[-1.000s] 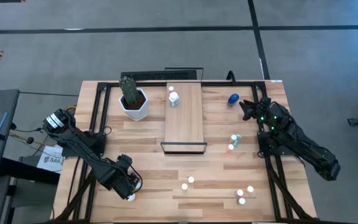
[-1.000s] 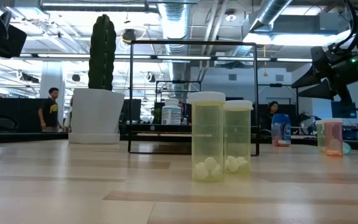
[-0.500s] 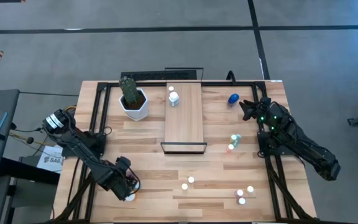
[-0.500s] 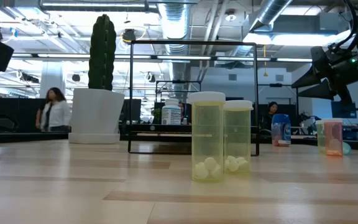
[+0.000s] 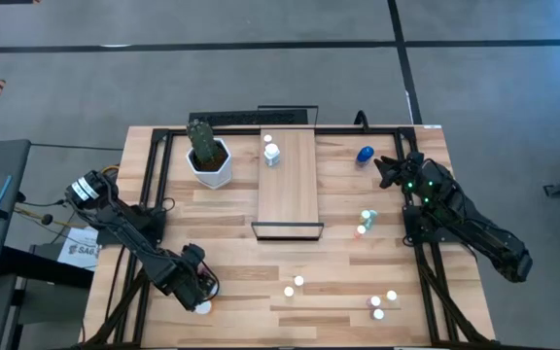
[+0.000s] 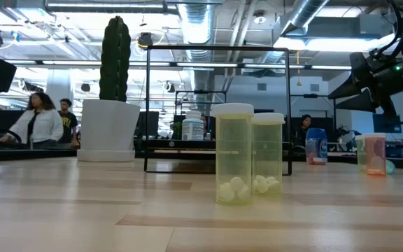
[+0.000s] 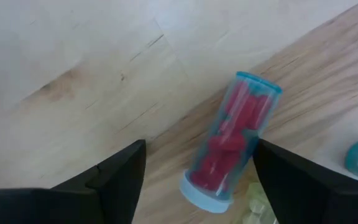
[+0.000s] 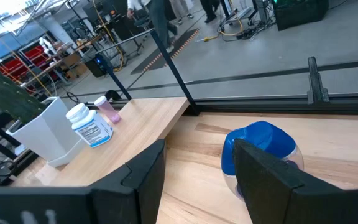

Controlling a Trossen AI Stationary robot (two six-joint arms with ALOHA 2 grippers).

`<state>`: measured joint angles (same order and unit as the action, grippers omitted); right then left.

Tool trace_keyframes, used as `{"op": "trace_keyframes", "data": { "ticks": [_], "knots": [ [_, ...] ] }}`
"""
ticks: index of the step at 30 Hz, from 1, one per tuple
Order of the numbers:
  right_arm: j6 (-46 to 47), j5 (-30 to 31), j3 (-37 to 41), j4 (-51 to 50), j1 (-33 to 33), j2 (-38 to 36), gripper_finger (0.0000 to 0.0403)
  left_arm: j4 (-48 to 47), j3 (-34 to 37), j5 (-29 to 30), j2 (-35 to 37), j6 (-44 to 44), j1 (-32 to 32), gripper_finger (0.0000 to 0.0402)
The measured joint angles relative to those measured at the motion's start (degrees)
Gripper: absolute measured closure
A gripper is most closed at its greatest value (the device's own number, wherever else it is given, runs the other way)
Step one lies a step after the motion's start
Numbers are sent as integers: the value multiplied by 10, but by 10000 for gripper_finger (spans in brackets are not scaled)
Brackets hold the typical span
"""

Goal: Pick and place medicine bottles onto shelf by color
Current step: Put the blue pill bottle on the shelf

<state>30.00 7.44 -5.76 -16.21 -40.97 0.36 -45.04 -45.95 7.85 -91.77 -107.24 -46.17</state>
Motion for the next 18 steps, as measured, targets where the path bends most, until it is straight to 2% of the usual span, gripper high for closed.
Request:
{"op": "trace_keyframes", "data": {
  "ticks": [18],
  "knots": [
    [0, 0, 0, 0, 0, 0, 193, -11, 2, 42, -2, -6, 0, 244]
  ]
}}
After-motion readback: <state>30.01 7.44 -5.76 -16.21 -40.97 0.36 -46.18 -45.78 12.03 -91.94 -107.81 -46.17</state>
